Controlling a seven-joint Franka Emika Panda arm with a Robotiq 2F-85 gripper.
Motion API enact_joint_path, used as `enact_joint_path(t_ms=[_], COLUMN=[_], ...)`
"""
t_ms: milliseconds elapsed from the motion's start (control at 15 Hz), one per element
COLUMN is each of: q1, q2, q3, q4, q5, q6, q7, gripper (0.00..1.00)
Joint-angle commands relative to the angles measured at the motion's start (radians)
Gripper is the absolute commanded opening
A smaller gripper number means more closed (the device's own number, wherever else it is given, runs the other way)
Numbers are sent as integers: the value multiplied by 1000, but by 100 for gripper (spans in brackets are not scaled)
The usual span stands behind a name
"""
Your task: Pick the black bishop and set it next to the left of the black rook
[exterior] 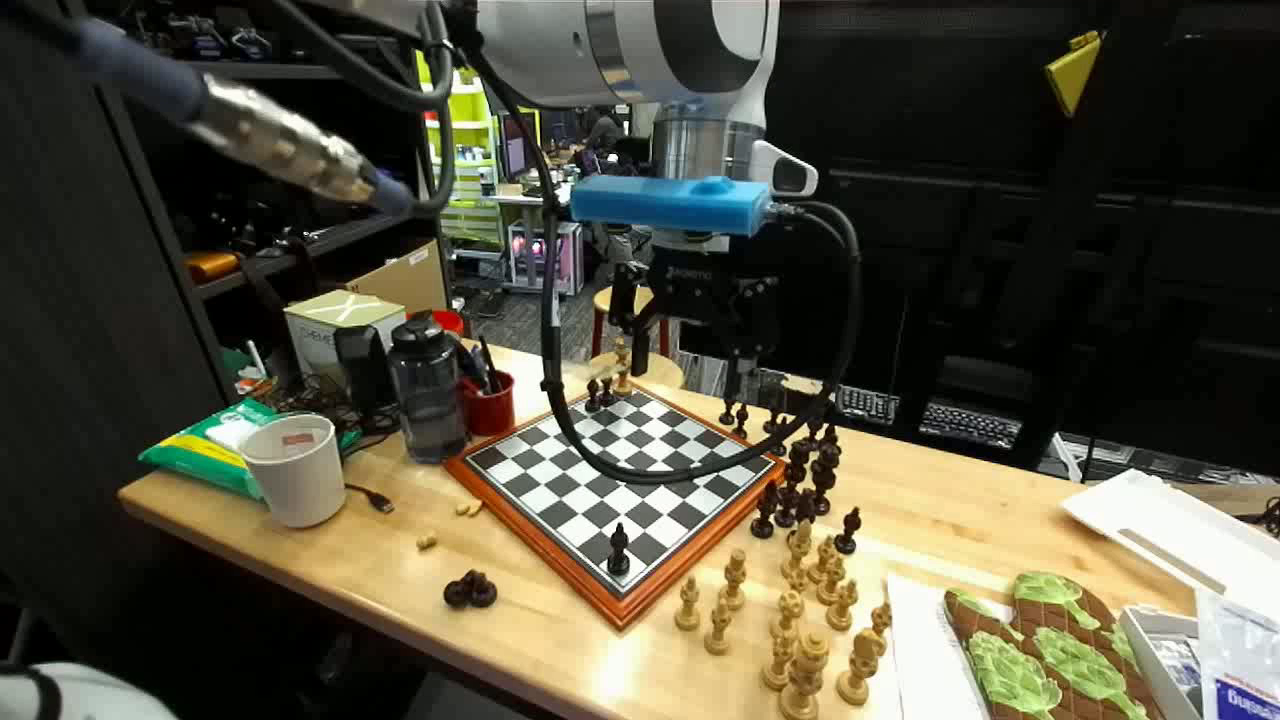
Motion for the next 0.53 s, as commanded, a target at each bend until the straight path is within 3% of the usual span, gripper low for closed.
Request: enact_joint_path(t_ms=[0,467], q1=[4,4], q2=[1,47], q3=[-4,-7], q4=[2,-2], q5=[-1,34], q6=[-1,53], q7=[1,22], gripper=[100,100])
